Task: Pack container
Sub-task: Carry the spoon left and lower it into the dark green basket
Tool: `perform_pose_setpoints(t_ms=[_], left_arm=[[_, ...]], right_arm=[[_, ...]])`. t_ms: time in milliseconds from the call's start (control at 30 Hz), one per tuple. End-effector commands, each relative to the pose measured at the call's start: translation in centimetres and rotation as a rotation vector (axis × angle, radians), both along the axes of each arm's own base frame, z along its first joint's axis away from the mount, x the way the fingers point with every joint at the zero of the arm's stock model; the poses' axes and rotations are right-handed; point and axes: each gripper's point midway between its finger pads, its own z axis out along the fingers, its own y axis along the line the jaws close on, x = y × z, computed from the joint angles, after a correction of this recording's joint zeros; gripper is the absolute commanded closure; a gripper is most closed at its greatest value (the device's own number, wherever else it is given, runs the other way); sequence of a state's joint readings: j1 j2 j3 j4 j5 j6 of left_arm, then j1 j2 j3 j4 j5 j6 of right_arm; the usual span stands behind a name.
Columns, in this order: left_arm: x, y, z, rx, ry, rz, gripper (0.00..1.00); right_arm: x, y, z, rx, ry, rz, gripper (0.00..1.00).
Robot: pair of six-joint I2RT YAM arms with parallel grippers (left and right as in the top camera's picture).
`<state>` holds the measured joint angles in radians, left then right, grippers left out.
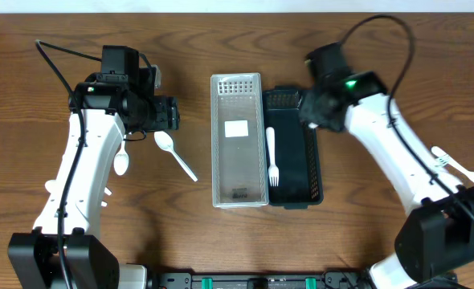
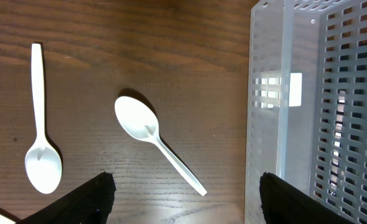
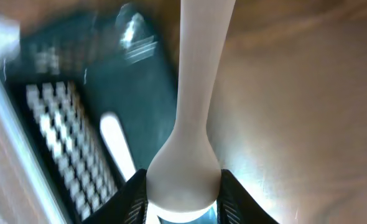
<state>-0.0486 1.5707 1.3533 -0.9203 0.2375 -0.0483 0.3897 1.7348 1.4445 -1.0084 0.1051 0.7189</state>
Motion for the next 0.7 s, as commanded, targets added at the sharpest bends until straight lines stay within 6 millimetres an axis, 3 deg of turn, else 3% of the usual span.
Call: perform_pose_setpoints(t_ms=[0, 200, 400, 467, 500, 667], left_arm=[[0.3, -0.1, 1.4, -0.004, -0.038, -0.009, 0.23], [0.3, -0.1, 1.4, -0.004, -0.037, -0.009, 0.23], [0.3, -0.1, 1.4, -0.004, -0.037, -0.009, 0.23], [0.3, -0.1, 1.4, -0.004, -0.037, -0.009, 0.23], [0.3, -0.1, 1.4, -0.004, -0.037, -0.009, 0.23], [0.3, -0.1, 1.4, -0.004, -0.037, -0.009, 0.23]], right_arm=[[-1.7, 1.9, -1.1, -0.035, 0.055, 0.131, 0.99], [-4.9, 2.9, -3.7, -0.076, 0.135, 0.212, 0.96], [-5.7, 3.0, -5.0, -0.084, 0.153, 0.225, 0.56], [-5.3, 3.2, -4.9, -0.076, 0.136, 0.225, 0.34], [-5.1, 3.4, -4.9, -0.072, 0.125, 0.225, 0.29], [-3.8, 4.1, -4.3, -0.051, 0.071, 0.239, 0.24]])
